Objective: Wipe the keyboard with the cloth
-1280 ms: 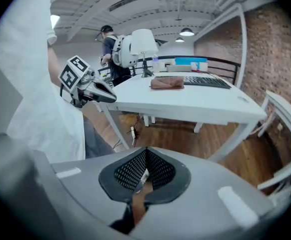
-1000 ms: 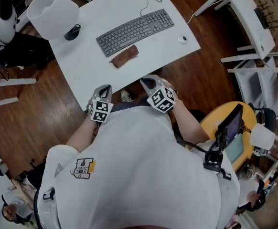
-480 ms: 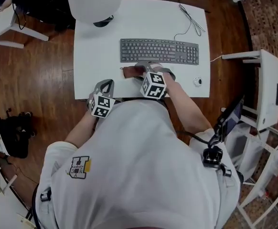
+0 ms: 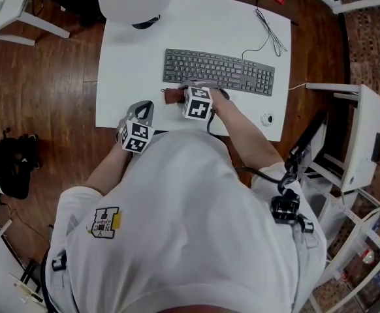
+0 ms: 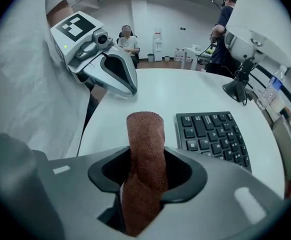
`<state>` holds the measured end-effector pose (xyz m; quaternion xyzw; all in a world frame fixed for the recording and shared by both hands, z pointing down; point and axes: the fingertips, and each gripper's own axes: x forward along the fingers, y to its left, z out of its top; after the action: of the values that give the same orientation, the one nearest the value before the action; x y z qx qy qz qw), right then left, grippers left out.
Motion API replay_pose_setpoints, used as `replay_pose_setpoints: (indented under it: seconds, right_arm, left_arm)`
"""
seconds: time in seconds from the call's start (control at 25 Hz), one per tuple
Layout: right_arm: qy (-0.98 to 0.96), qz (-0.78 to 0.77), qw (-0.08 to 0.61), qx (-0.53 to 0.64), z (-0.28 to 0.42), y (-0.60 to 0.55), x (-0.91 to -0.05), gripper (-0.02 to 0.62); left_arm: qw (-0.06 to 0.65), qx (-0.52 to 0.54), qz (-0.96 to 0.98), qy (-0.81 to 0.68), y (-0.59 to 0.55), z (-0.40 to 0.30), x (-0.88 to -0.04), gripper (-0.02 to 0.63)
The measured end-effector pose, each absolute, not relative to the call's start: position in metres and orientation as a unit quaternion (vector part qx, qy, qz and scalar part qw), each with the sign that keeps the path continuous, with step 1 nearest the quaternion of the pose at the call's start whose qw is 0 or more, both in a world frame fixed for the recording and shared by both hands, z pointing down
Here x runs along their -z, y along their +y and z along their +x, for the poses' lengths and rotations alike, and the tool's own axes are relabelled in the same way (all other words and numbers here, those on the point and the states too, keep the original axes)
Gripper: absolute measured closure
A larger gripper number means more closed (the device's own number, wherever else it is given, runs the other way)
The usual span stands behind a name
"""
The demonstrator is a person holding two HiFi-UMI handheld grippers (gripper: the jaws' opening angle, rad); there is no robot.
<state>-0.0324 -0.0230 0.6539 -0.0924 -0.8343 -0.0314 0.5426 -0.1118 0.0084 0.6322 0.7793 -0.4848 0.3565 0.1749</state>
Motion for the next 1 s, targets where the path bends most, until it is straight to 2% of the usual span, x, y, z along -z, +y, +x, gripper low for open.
replay_pose_setpoints:
  seconds: [0.2,0.52,0.72,1.0]
  right_arm:
    - [-0.846,-0.069,0.528,0.021,-0.031,-0.022,-0.656,0.479]
    - [-0.875,0.074,0.479,-0.008,-0.045,-0.088,-0.604,0.492]
    - [-0.848,0.112,0.517,0.028,-0.065,-0.156,-0.603,0.492]
    - [-0.827,0.079,0.554,0.056,-0.084,-0.165,-0.629,0.492]
  left_arm:
    - [0.170,-0.357,0.782,-0.482,-0.008,-0.111,-0.638,0.606]
    - [0.139,-0.352,0.785,-0.491,-0.046,-0.104,-0.635,0.606]
    - [0.114,-0.369,0.790,-0.476,-0.077,-0.090,-0.637,0.606]
    - [0.112,-0.381,0.789,-0.468,-0.080,-0.086,-0.641,0.606]
